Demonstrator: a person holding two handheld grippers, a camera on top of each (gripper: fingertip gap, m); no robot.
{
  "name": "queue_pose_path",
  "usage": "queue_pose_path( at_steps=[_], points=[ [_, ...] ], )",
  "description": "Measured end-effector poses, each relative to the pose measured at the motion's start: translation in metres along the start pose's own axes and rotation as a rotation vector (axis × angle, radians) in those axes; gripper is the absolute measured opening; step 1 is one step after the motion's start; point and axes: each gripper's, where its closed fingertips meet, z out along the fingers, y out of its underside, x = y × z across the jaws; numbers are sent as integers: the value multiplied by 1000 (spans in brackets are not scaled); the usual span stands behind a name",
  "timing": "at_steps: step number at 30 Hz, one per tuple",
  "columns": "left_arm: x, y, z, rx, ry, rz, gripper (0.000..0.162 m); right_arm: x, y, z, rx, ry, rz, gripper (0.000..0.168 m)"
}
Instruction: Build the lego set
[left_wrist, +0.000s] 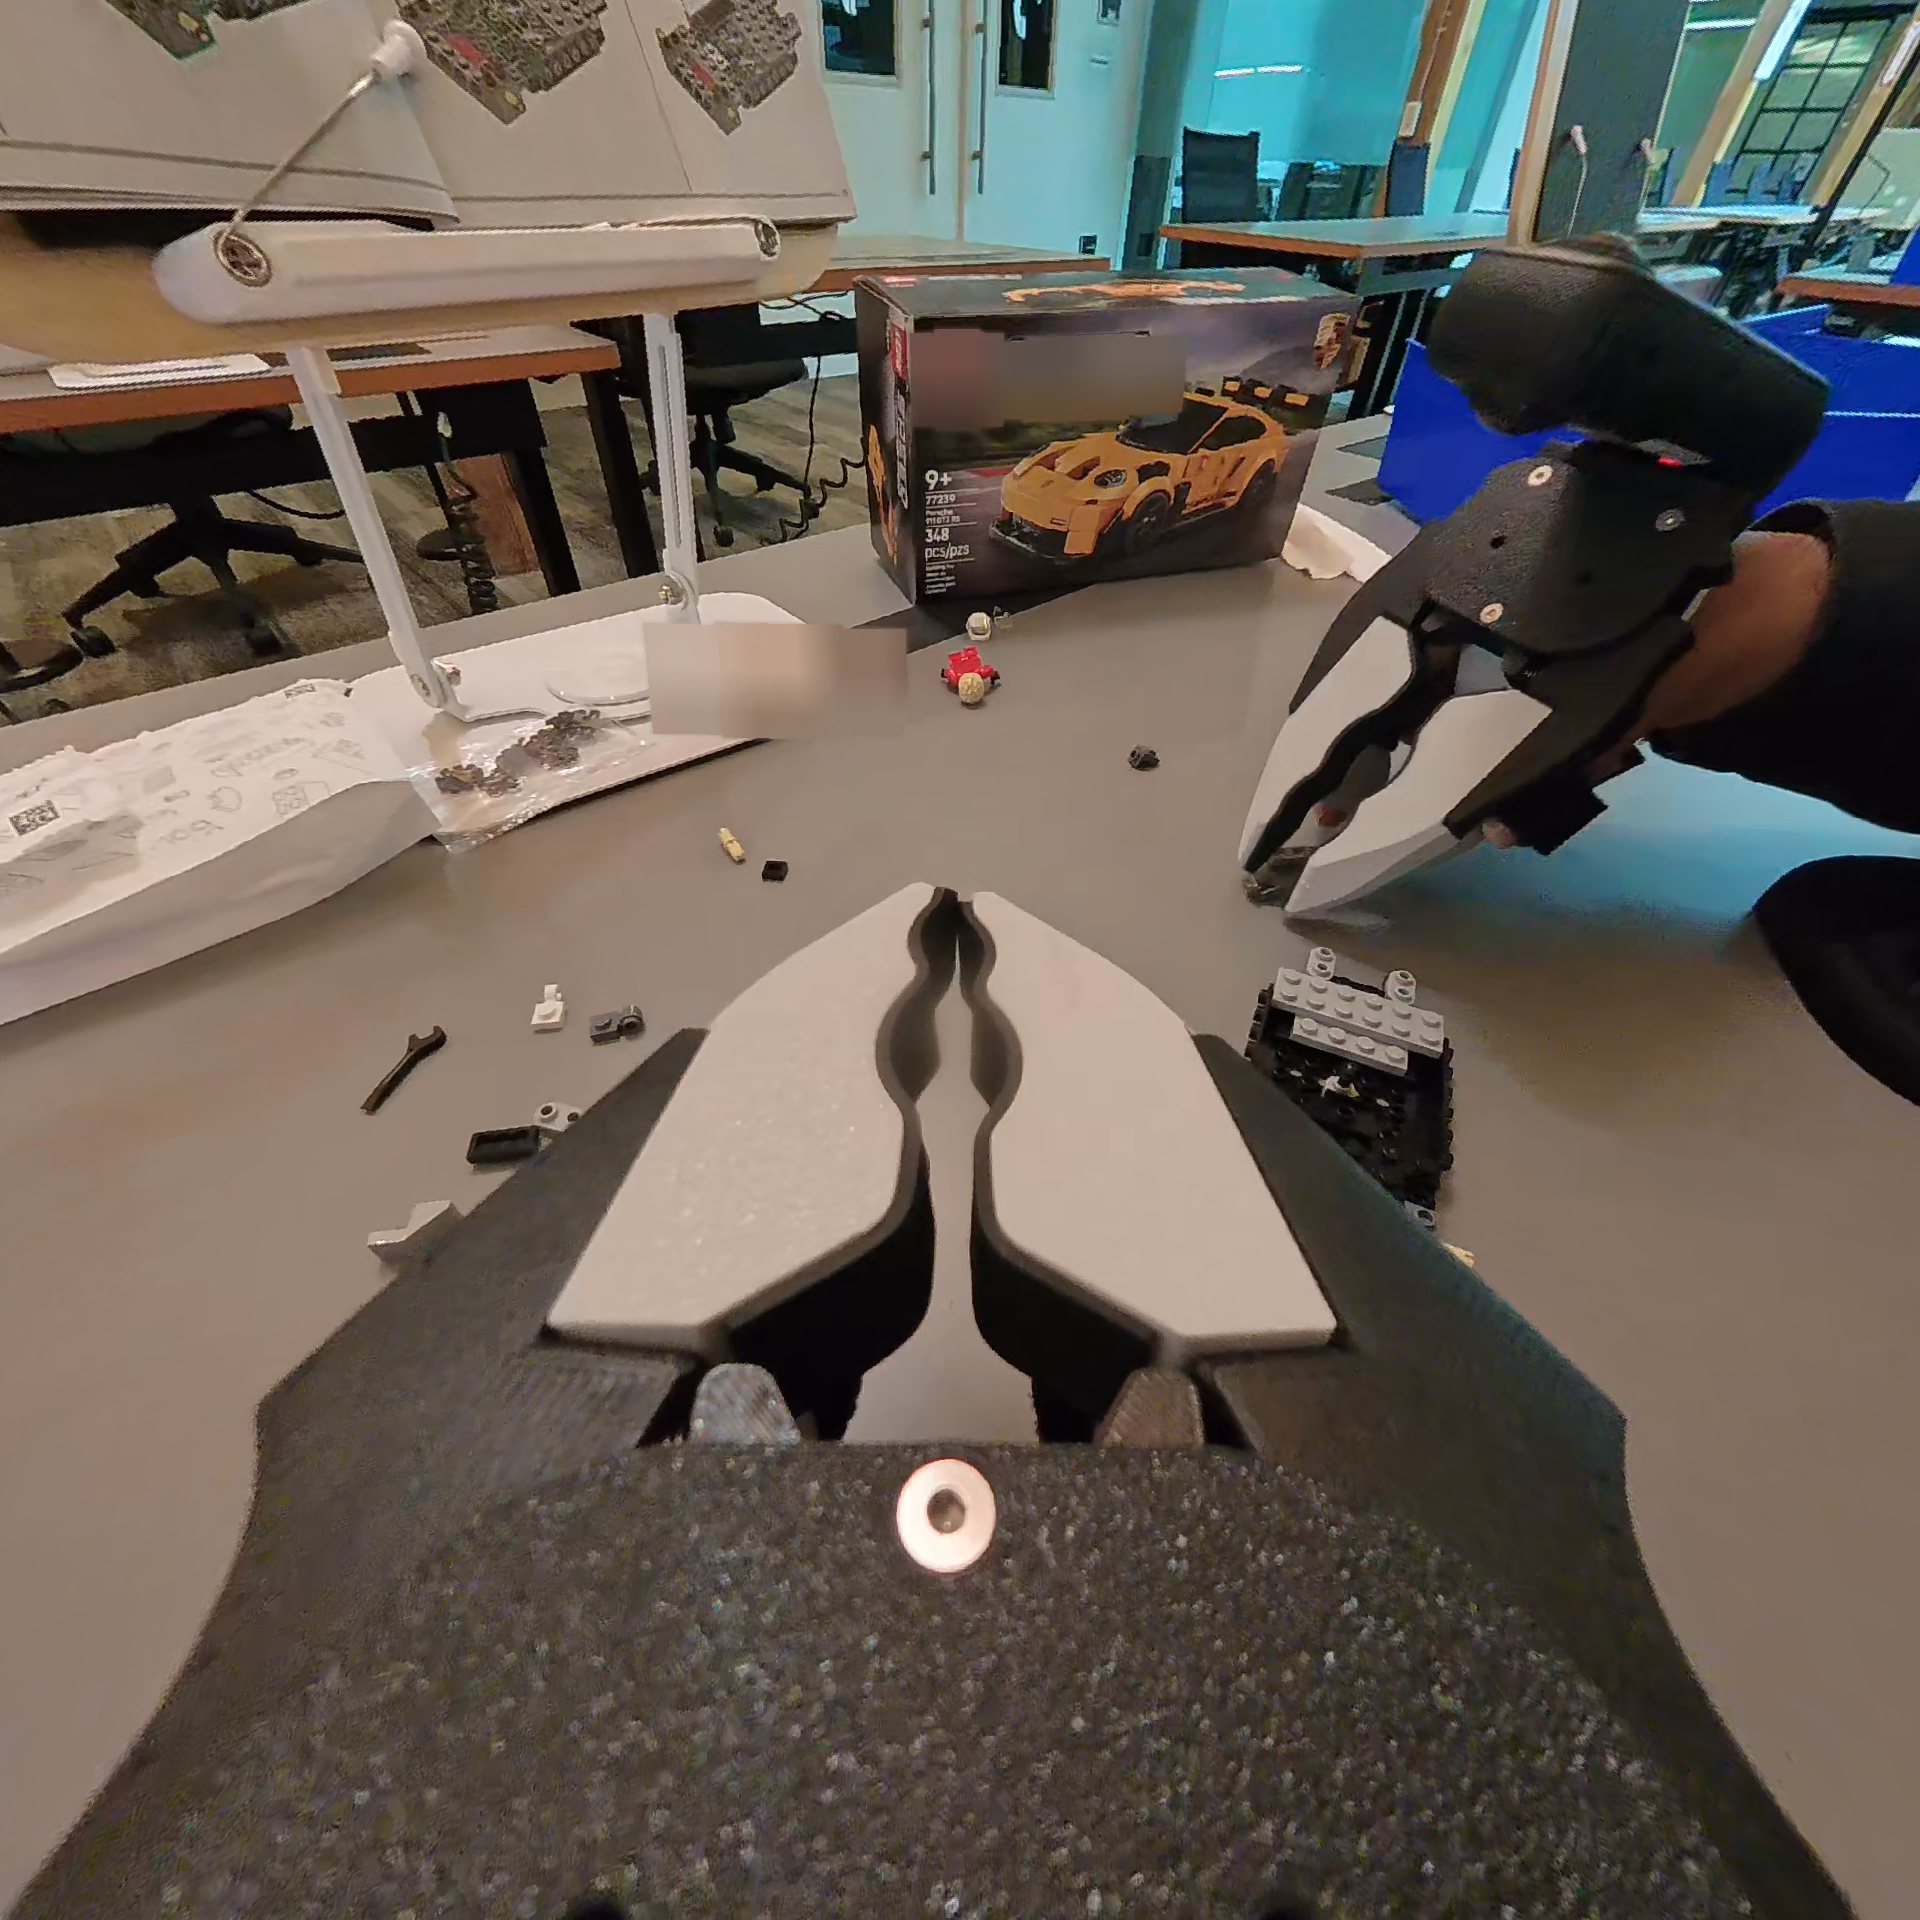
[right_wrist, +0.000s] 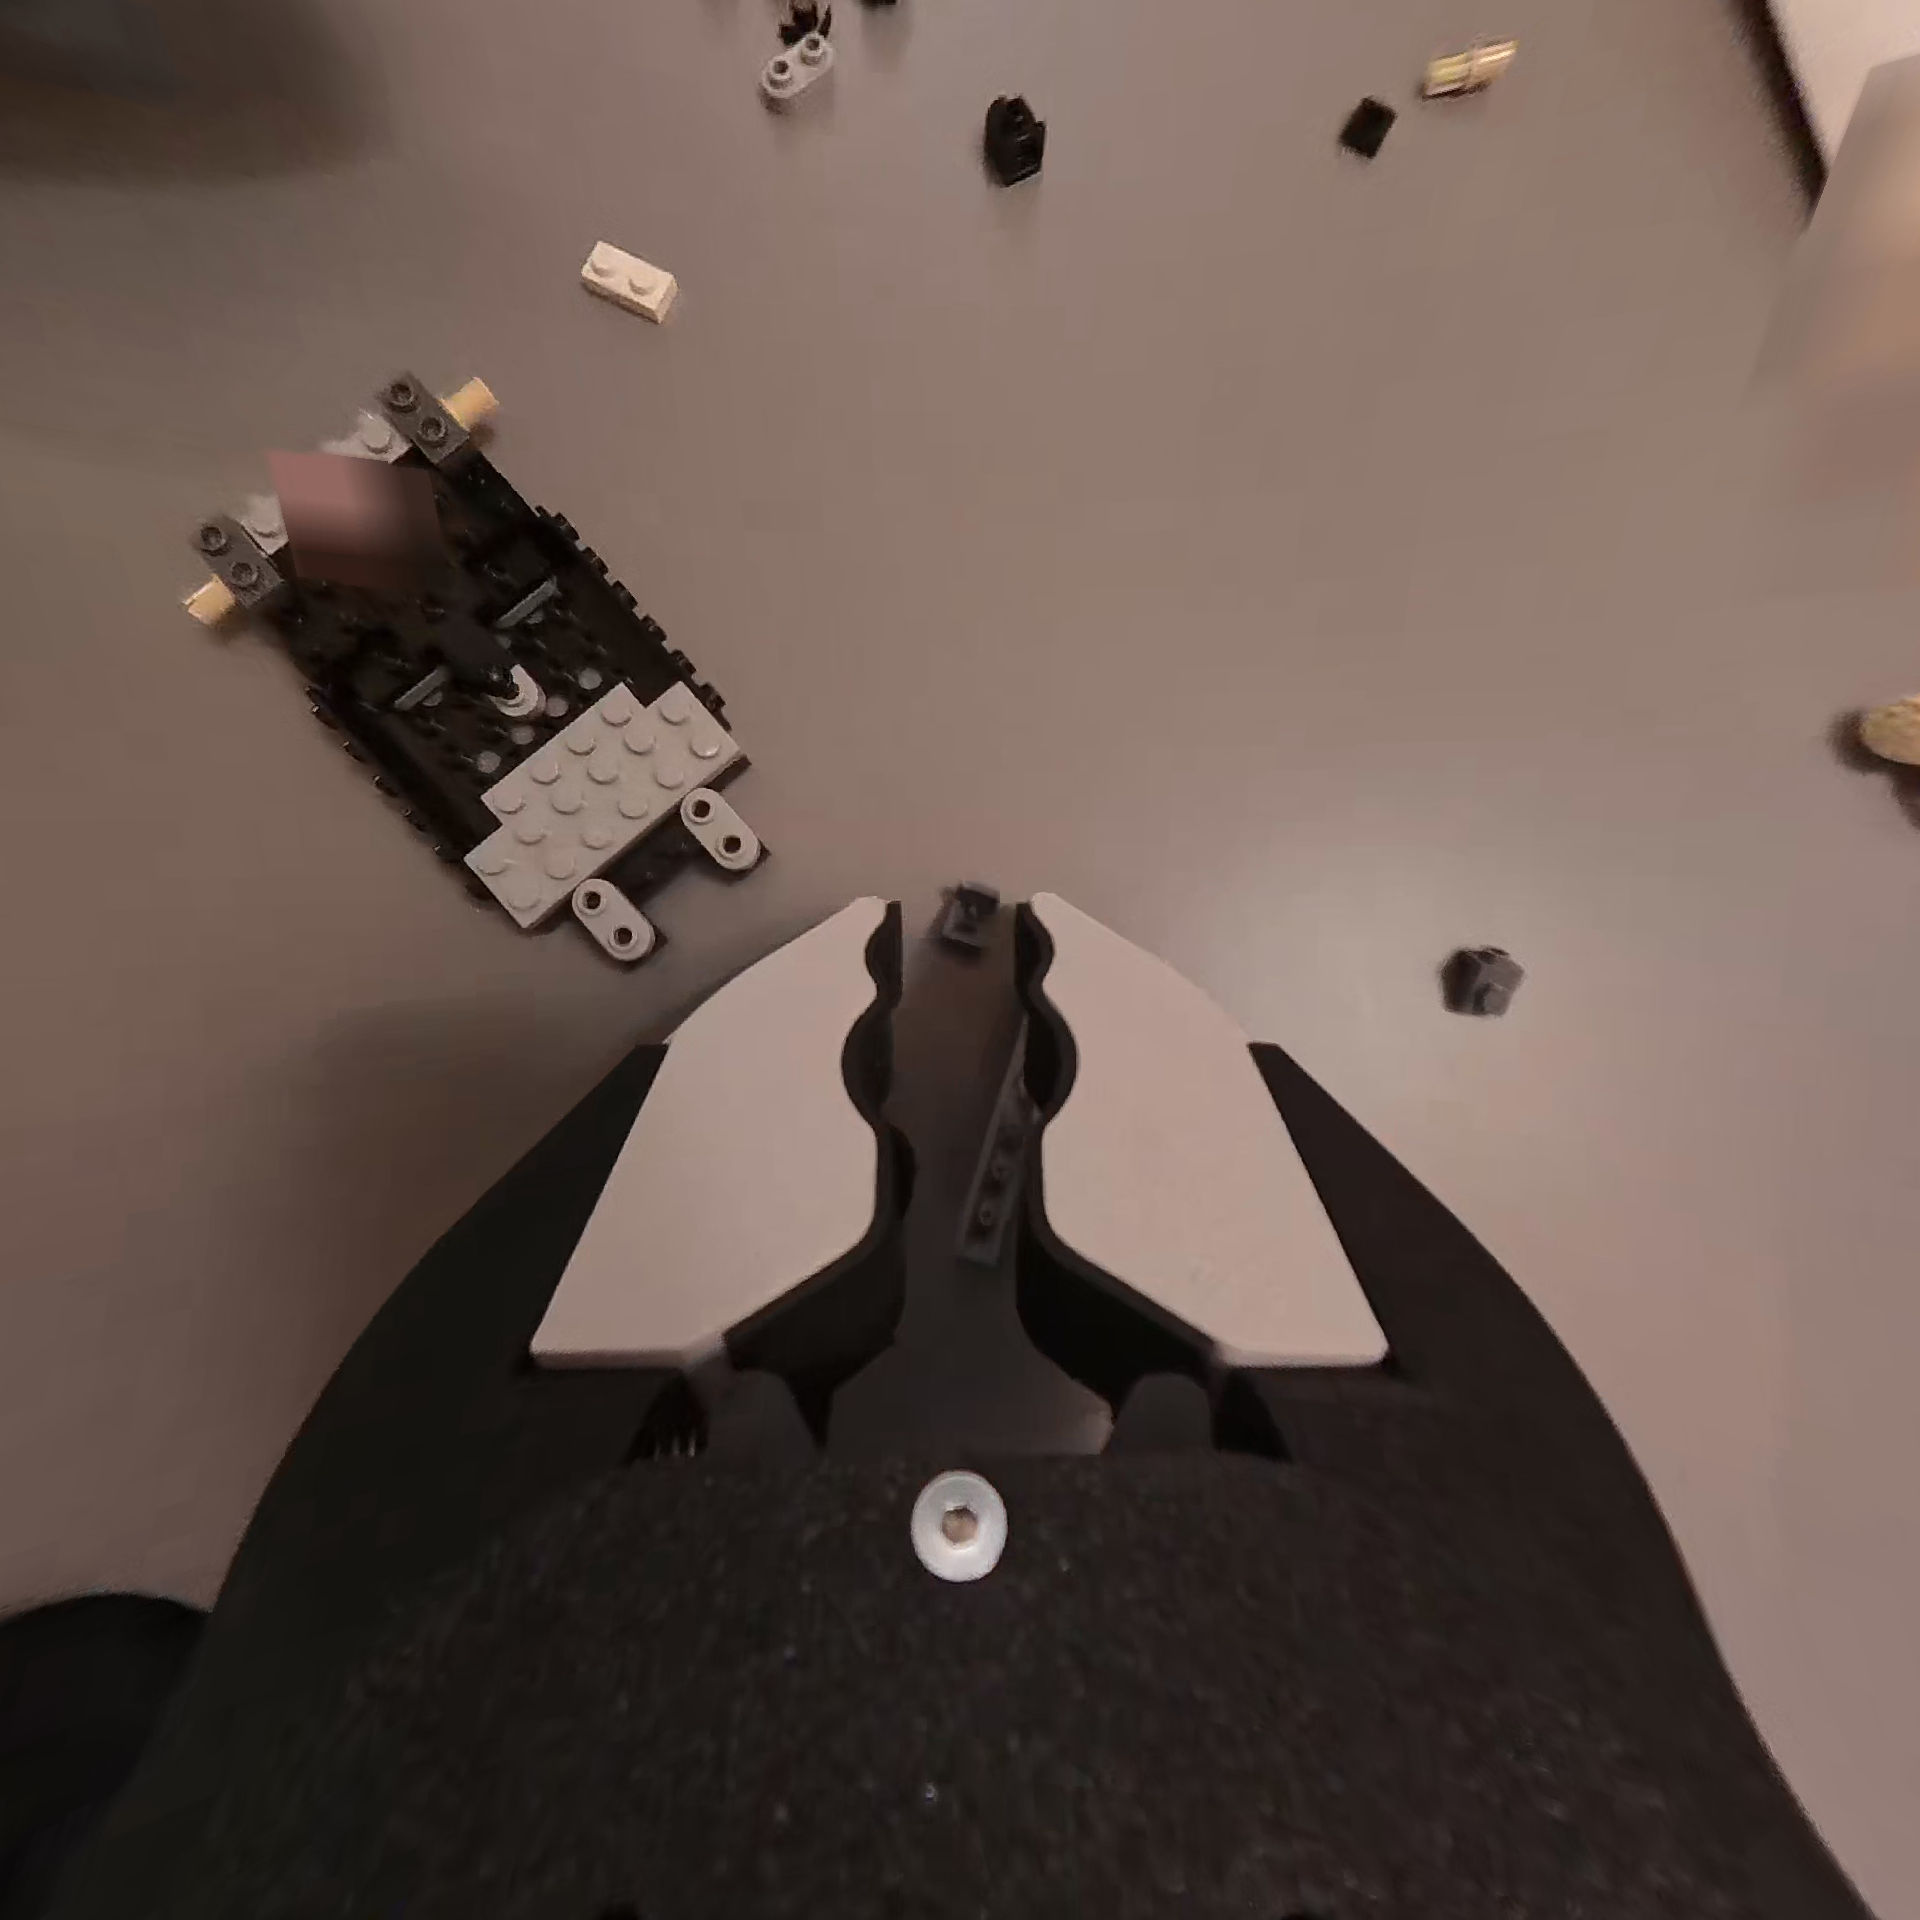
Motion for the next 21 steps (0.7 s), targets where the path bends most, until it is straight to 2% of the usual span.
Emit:
queue_pose_path(
  at_steps=[3, 5, 12, 14, 18, 21],
  points=[
    [1, 0, 0, -3, 7, -3, 0, 0, -1, 3, -12, -3, -9, 8],
    [2, 0, 0, -3, 12, -3, 0, -1, -1, 4, -19, -7, -24, 7],
    [4, 2, 1, -12, 26, -11, 0, -16, -12, 12, -14, -38, -95, 7],
    [4, 2, 1, -11, 28, -10, 0, -17, -16, 9, 18, -65, -72, 19],
    [6, 2, 1, -14, 38, -17, 0, 27, -33, -23, 150, 29, 40, 24],
    [7, 3, 1, -19, 49, -22, 0, 80, -12, -31, 86, 173, 110, 24]
  ],
)
